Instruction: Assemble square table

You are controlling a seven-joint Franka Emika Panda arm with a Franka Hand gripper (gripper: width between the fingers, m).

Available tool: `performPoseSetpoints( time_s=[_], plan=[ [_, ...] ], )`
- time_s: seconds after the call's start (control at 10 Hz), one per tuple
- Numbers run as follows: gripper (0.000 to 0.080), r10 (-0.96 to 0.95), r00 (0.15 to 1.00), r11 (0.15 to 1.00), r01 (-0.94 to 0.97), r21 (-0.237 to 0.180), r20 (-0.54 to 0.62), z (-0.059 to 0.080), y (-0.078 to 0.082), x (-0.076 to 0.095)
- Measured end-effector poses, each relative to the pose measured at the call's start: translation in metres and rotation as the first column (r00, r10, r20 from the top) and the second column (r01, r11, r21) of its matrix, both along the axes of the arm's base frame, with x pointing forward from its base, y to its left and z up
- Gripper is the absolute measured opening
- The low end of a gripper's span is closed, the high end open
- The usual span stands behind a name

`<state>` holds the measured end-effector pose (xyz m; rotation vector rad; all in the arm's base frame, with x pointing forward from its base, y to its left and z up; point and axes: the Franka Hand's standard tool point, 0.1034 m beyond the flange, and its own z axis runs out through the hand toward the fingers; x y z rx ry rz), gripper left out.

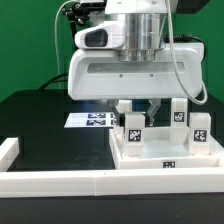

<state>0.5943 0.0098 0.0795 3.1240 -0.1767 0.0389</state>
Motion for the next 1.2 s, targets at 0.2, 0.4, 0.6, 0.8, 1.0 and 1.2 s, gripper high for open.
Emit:
performPoseSetpoints(
  time_s=[0.2, 0.4, 0.6, 0.8, 1.0, 1.2],
  plan=[
    [0.0290, -0.186, 0.982, 0.982, 0.186, 0.018, 0.019, -0.0006, -0.0010, -0.0009],
    [0.0291, -0.372, 0.928, 0.928, 0.371, 0.032, 0.027, -0.0005, -0.0014, 0.0000],
    [0.0291, -0.579, 0.815, 0.814, 0.578, 0.051, 0.017, -0.0010, -0.0026, -0.0001],
    [0.0291, -0.685, 0.729, 0.728, 0.683, 0.057, 0.012, -0.0012, -0.0028, 0.0000],
    [0.0291, -0.817, 0.577, 0.575, 0.815, 0.073, -0.011, -0.0014, -0.0039, -0.0002],
    [0.0291, -0.874, 0.485, 0.482, 0.873, 0.078, -0.023, -0.0016, -0.0039, -0.0003]
  ],
)
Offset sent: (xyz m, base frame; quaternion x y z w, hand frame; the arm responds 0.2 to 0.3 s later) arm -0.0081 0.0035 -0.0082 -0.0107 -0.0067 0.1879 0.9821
